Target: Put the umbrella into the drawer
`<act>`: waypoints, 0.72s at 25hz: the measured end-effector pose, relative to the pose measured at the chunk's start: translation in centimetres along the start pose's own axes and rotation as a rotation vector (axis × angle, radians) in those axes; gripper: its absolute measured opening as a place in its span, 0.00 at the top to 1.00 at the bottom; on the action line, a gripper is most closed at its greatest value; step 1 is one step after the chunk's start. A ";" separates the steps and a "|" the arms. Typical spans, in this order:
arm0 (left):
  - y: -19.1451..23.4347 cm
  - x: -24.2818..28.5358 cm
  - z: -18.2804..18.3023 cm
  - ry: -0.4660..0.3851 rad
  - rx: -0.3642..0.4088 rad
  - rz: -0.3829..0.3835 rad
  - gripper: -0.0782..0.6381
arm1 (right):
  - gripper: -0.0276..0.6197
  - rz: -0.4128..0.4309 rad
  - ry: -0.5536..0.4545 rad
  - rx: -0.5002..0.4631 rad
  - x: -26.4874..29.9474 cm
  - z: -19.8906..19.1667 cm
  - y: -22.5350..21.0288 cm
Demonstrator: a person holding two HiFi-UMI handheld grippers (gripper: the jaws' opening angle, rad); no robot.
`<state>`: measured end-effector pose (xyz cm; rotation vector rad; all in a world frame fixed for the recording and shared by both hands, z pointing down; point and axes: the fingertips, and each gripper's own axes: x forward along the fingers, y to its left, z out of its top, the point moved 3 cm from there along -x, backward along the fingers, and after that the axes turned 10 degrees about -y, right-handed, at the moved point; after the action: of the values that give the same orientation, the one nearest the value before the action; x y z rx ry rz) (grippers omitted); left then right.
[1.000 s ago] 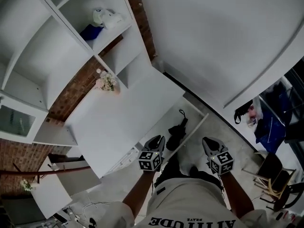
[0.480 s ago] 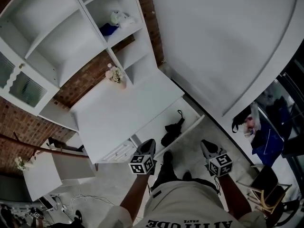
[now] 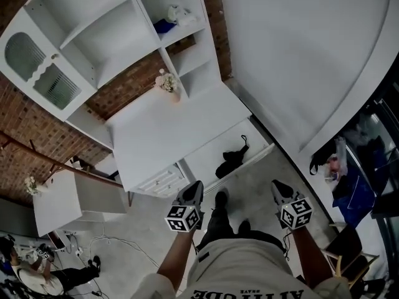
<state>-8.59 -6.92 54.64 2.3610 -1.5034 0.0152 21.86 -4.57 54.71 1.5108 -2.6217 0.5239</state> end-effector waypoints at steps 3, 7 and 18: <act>-0.3 -1.7 0.4 -0.015 0.016 0.015 0.86 | 0.90 0.010 -0.008 -0.017 -0.2 0.4 0.3; 0.2 -3.6 0.8 -0.028 0.024 0.038 0.86 | 0.90 0.028 -0.016 -0.047 -0.2 1.0 1.6; 3.7 -8.6 3.0 -0.070 0.016 0.048 0.86 | 0.90 0.015 -0.042 -0.087 1.2 1.9 6.5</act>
<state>-16.16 -1.68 51.22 2.3606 -1.5985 -0.0446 15.90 -3.25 51.52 1.4934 -2.6514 0.3780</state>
